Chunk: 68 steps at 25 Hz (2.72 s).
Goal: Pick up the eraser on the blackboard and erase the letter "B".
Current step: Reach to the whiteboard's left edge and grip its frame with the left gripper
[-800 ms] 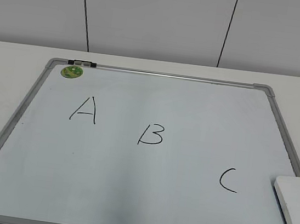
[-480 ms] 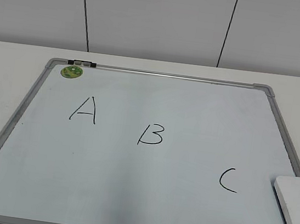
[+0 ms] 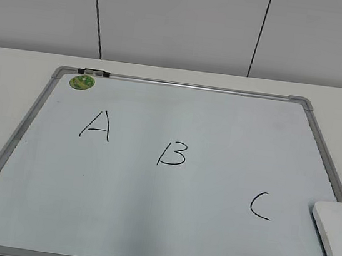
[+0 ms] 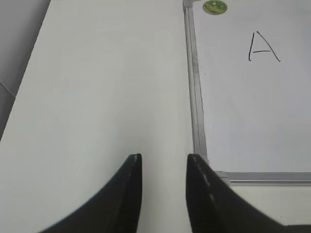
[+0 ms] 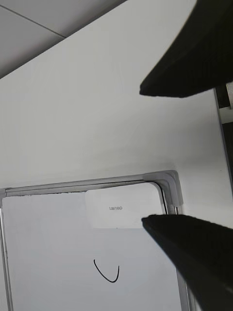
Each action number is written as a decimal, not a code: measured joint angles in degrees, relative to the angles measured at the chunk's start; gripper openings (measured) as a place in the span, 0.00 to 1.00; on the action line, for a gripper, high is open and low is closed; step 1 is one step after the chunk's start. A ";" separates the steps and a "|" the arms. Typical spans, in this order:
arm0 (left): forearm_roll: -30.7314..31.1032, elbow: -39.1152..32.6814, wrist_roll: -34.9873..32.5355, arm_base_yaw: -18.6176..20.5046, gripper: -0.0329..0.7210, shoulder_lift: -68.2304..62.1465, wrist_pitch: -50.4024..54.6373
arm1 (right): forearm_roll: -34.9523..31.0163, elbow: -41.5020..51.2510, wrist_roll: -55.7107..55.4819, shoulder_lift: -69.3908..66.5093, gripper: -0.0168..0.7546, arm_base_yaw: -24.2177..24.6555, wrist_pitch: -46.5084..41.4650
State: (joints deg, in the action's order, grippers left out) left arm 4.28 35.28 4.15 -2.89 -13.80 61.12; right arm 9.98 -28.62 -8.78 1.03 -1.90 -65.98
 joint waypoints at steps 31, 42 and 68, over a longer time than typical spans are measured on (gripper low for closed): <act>-4.28 39.01 0.00 0.00 0.36 -71.85 0.60 | 0.00 0.00 0.00 0.00 0.74 0.00 0.00; -5.52 44.78 -1.50 0.00 0.36 -85.40 -0.04 | 0.00 0.00 0.00 0.00 0.74 0.00 0.00; -8.95 59.45 -4.46 0.00 0.36 -113.58 -2.28 | 0.00 0.00 0.00 0.00 0.74 0.00 0.00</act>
State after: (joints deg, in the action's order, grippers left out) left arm -4.67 94.73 -0.30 -2.89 -127.38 58.84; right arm 9.98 -28.62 -8.78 1.03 -1.90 -65.98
